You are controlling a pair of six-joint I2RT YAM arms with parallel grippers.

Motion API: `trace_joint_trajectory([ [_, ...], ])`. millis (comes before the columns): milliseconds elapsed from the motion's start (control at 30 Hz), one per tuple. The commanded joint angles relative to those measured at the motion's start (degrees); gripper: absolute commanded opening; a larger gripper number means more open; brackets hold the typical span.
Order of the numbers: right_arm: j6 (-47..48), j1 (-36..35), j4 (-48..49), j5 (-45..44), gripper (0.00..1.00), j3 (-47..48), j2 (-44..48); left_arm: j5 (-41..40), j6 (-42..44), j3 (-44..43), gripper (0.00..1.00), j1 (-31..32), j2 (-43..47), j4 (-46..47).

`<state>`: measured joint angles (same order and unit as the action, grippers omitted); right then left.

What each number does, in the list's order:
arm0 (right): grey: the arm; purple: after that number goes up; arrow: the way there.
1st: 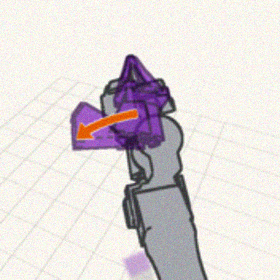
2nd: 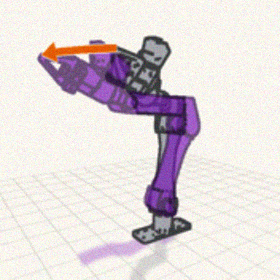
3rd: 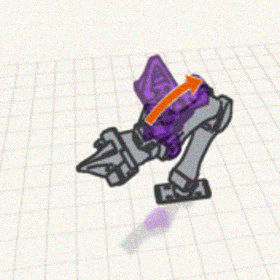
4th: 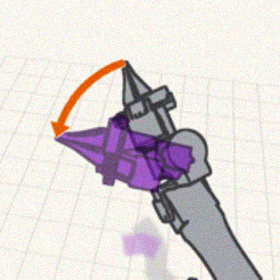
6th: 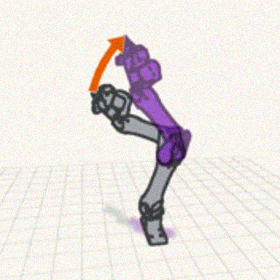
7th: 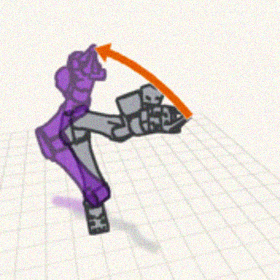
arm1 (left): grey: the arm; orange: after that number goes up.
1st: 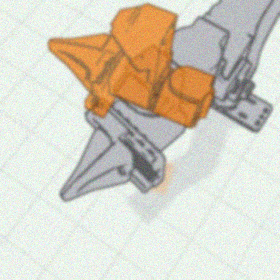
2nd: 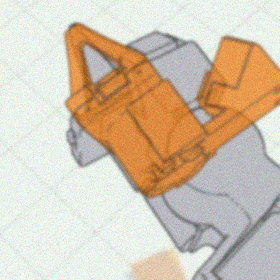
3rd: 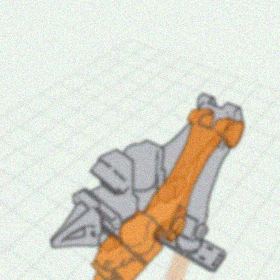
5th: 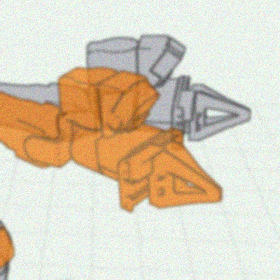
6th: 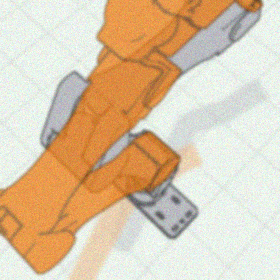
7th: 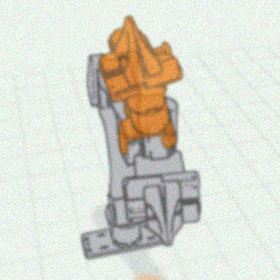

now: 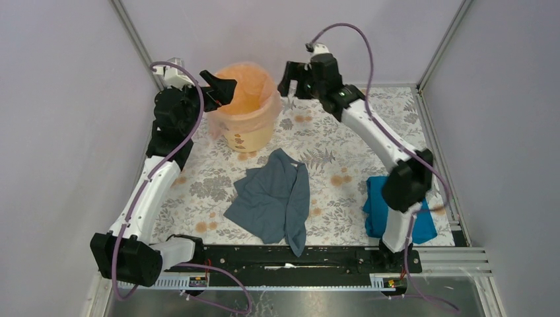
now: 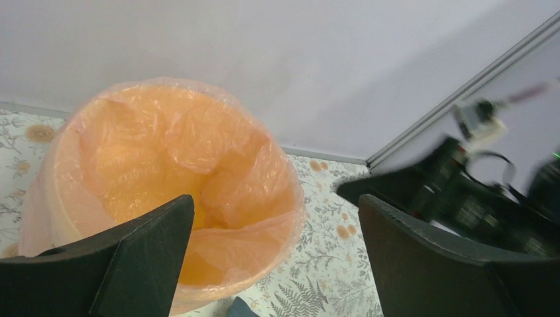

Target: Put the trash bags into the trash bin

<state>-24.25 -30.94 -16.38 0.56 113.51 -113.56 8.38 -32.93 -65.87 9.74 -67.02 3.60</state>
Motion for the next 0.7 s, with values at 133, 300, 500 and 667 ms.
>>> trace_joint_trajectory([
  [133, 9.27, 0.02, -4.14, -6.96, 1.0, -32.51, 39.59, 2.63, 0.89, 0.69, 0.99, 2.1, -0.29, 4.8],
  [300, 9.44, -0.01, -12.75, -15.23, 1.0, -39.7, 60.02, -0.55, 6.24, -1.21, 0.99, 9.31, -0.36, 1.92],
  [500, 9.68, 0.04, -25.05, -17.16, 1.0, -33.22, 72.79, -0.78, 5.91, -1.43, 0.99, 18.89, 6.72, -3.5],
  [667, 18.35, 0.06, -26.65, -14.38, 1.0, -29.74, 78.82, 1.95, 6.1, -4.61, 0.99, 19.0, 16.24, -14.5],
])
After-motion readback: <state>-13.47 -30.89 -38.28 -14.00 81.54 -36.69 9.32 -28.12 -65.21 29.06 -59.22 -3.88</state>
